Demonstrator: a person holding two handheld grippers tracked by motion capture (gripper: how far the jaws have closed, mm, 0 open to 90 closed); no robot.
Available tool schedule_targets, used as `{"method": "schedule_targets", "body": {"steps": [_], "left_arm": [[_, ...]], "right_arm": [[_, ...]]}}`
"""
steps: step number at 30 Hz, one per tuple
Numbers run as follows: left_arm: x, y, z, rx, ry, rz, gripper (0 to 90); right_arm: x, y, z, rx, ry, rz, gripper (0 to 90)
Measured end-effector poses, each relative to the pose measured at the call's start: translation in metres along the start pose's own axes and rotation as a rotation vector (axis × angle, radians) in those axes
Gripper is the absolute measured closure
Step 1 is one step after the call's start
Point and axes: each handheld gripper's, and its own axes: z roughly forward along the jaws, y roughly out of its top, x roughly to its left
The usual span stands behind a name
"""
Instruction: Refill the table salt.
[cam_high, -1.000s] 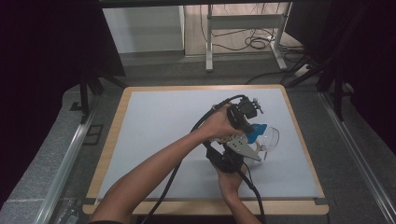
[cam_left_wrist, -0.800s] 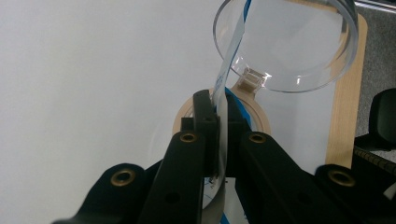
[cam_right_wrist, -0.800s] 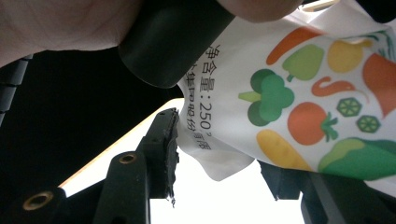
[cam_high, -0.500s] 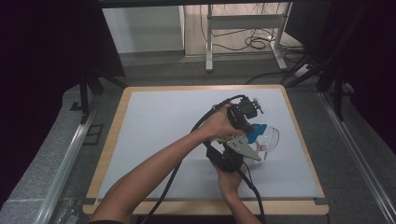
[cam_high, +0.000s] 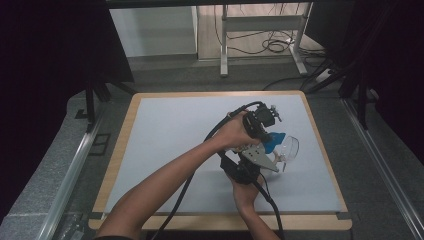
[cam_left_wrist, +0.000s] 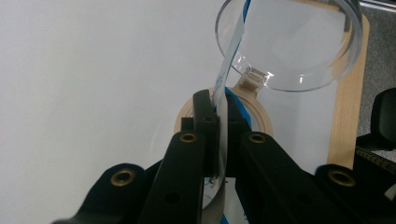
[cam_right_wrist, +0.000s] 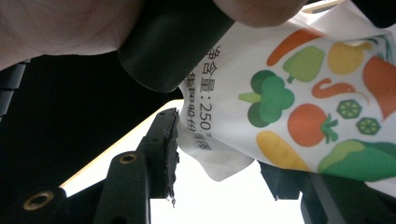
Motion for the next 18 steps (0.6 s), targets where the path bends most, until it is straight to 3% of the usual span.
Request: {"method": "schedule_targets", "body": {"steps": [18], "left_arm": [[-0.0005,0.0002,0.0001,0.000,0.000,0.001,89.8]], "right_arm": [[-0.0003,0.0006,-0.0002,-0.002,-0.001,-0.006,52.4]]}}
